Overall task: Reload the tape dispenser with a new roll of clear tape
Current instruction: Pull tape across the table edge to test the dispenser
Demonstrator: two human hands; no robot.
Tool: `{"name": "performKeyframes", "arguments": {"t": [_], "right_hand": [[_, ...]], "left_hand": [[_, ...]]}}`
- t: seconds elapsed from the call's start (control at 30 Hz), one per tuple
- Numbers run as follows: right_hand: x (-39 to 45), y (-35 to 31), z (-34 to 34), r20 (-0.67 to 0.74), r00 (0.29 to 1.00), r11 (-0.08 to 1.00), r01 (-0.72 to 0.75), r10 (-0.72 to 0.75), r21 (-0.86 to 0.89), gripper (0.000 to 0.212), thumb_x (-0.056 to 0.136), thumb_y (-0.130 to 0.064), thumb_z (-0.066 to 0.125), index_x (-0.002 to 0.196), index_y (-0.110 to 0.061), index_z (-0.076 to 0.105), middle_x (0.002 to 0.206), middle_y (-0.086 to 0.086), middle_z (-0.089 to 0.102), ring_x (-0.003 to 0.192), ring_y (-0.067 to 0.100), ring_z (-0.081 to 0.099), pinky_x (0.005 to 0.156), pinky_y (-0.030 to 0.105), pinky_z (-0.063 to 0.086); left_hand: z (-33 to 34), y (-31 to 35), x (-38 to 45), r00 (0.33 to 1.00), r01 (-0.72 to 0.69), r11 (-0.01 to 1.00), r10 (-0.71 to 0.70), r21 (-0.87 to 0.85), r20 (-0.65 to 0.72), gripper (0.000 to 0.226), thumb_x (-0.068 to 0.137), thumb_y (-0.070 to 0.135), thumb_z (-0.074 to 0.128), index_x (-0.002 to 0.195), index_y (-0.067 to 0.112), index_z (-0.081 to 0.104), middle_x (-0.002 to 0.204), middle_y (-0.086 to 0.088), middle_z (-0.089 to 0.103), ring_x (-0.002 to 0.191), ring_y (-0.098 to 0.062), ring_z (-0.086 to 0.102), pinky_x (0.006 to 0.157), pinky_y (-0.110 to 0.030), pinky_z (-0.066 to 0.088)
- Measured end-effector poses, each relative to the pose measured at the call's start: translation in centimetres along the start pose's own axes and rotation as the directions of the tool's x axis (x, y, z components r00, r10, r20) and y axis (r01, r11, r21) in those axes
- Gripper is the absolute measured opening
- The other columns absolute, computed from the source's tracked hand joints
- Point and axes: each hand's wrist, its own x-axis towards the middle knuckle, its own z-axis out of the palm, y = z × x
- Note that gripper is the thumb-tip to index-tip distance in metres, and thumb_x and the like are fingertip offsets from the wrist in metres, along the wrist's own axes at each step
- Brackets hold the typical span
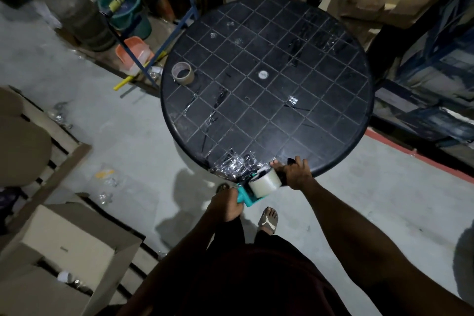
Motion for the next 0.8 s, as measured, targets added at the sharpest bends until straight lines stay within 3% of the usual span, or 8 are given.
{"name": "performKeyframes", "arguments": {"t": [0.1,0.23,0.37,0.5,0.7,0.8], "right_hand": [[1.4,0.8,0.1,0.065,0.998,0.999,-0.018,0.016,0.039,0.054,0.097,-0.056,0.05,0.149,-0.047,0.041,0.141,0.003,0.057,0.129,0.031,0.037,0.105,0.046,0.029],[1.9,1.7,-0.2,0.098,0.994,0.998,0.037,-0.041,0.041,0.055,0.096,-0.056,0.053,0.149,-0.049,0.042,0.144,-0.001,0.056,0.133,0.034,0.036,0.109,0.051,0.029],[1.6,1.5,0.0,0.063,0.997,0.999,0.034,-0.035,0.017,0.046,0.101,-0.05,0.047,0.146,-0.047,0.046,0.139,0.003,0.058,0.132,0.031,0.035,0.109,0.048,0.026],[1.4,1.5,-0.3,0.045,0.998,0.999,0.046,-0.045,-0.013,0.049,0.103,-0.046,0.045,0.149,-0.056,0.035,0.135,0.006,0.06,0.129,0.03,0.036,0.104,0.048,0.027],[0.4,1.2,-0.9,0.038,0.998,0.997,0.06,-0.058,-0.049,0.056,0.104,-0.038,0.045,0.153,-0.056,0.025,0.144,0.01,0.054,0.135,0.033,0.035,0.11,0.05,0.026],[0.1,0.9,-1.3,0.057,0.996,0.995,0.076,-0.073,-0.066,0.053,0.103,-0.049,0.044,0.153,-0.056,0.027,0.144,0.008,0.055,0.134,0.033,0.036,0.109,0.049,0.027]], "left_hand": [[-0.3,1.2,0.4,0.993,-0.115,0.962,0.112,0.249,0.025,0.033,0.082,0.031,0.06,0.107,0.011,0.066,0.11,-0.014,0.07,0.1,-0.035,0.068,0.083,-0.035,0.054],[0.2,3.8,0.2,0.973,-0.231,0.863,0.21,0.448,0.097,0.025,0.086,0.029,0.056,0.102,0.014,0.068,0.099,-0.008,0.072,0.089,-0.028,0.07,0.076,-0.035,0.056],[0.5,1.6,-0.7,1.0,0.014,0.896,-0.023,0.443,0.015,0.03,0.088,0.029,0.059,0.113,0.013,0.066,0.111,-0.01,0.07,0.101,-0.033,0.07,0.084,-0.038,0.054],[0.8,-0.3,-1.4,0.998,0.03,0.873,-0.002,0.486,-0.058,0.031,0.092,0.03,0.055,0.116,0.011,0.062,0.115,-0.013,0.069,0.106,-0.037,0.067,0.087,-0.039,0.051],[0.3,1.8,-1.2,0.99,0.117,0.892,-0.073,0.436,-0.118,0.025,0.082,0.027,0.061,0.099,0.01,0.067,0.096,-0.011,0.073,0.087,-0.033,0.072,0.073,-0.035,0.053],[1.0,0.9,-0.9,0.99,0.135,0.902,-0.112,0.41,-0.08,0.029,0.065,0.036,0.081,0.077,0.013,0.067,0.069,-0.006,0.067,0.059,-0.027,0.068,0.055,-0.03,0.053]]}}
